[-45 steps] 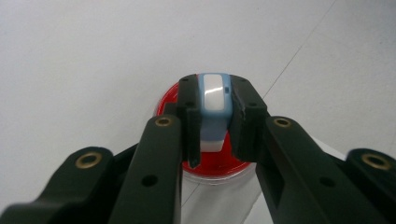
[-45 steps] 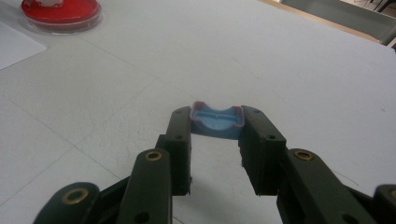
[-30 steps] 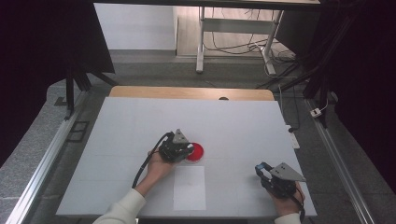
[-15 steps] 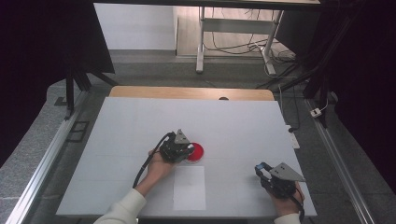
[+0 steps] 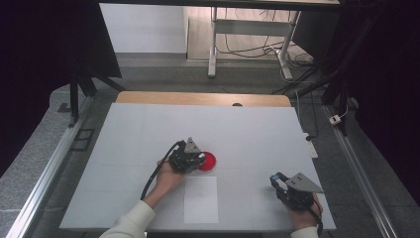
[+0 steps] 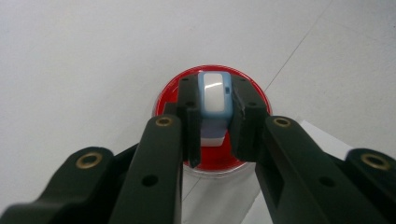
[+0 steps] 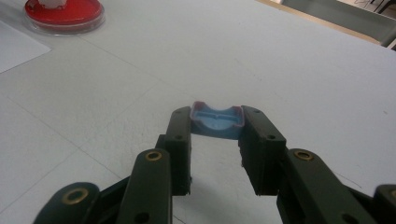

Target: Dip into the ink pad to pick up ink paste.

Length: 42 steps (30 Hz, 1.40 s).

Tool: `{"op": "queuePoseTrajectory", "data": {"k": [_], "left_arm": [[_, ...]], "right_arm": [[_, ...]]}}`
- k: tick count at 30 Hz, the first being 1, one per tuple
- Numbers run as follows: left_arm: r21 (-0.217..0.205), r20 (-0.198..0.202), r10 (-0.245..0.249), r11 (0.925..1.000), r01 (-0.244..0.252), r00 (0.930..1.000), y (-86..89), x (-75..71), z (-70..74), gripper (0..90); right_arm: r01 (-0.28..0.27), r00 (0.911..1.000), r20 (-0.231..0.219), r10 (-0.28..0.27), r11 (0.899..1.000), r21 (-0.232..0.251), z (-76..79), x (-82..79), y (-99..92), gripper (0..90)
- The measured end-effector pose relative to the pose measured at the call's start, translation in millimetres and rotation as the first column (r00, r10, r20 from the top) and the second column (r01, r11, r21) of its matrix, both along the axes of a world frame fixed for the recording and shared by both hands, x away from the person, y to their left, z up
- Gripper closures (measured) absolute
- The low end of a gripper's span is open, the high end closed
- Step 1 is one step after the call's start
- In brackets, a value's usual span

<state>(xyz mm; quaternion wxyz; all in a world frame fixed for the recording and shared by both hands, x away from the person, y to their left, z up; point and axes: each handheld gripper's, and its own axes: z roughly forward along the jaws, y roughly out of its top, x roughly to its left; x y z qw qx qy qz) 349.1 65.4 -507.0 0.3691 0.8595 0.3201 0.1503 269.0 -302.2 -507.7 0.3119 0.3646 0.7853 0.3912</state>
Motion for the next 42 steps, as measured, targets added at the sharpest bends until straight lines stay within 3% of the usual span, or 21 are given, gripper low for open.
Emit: {"op": "queuePoseTrajectory", "data": {"k": [4,9,13,17,22,27,42], "left_arm": [[0.005,0.01,-0.001,1.0,0.001,1.0,-0.6,-1.2,0.0,76.4],[-0.018,0.0,0.001,0.9998,-0.001,1.0,2.3,0.0,0.2,76.3],[-0.009,0.078,-0.001,1.0,0.002,0.997,2.5,-8.0,12.8,76.2],[-0.079,0.104,0.001,0.9969,0.007,0.9945,7.3,-12.7,29.6,76.1],[-0.142,0.079,-0.001,0.9898,0.012,0.9969,12.4,-12.0,33.5,76.0],[-0.156,0.067,-0.008,0.9875,0.019,0.9977,10.9,-10.5,31.1,75.9],[-0.114,0.029,-0.028,0.9929,0.031,0.9992,-0.8,-7.8,12.3,75.9]], "right_arm": [[-0.001,1.0,0.001,0.001,1.0,-0.001,0.0,0.0,-0.1,64.6],[-0.001,1.0,0.003,0.001,1.0,0.001,0.3,0.1,-1.1,64.6],[-0.002,1.0,0.007,0.002,1.0,0.01,0.6,0.0,-2.0,64.7],[0.005,1.0,0.007,-0.005,1.0,0.006,1.1,-0.3,-3.1,64.6],[-0.002,1.0,0.009,0.002,1.0,0.013,0.9,-0.2,-2.7,64.7],[0.0,1.0,0.007,0.0,1.0,0.012,0.8,0.1,-2.8,64.6],[-0.002,1.0,0.006,0.002,1.0,0.013,0.7,-0.1,-2.7,64.7]]}}
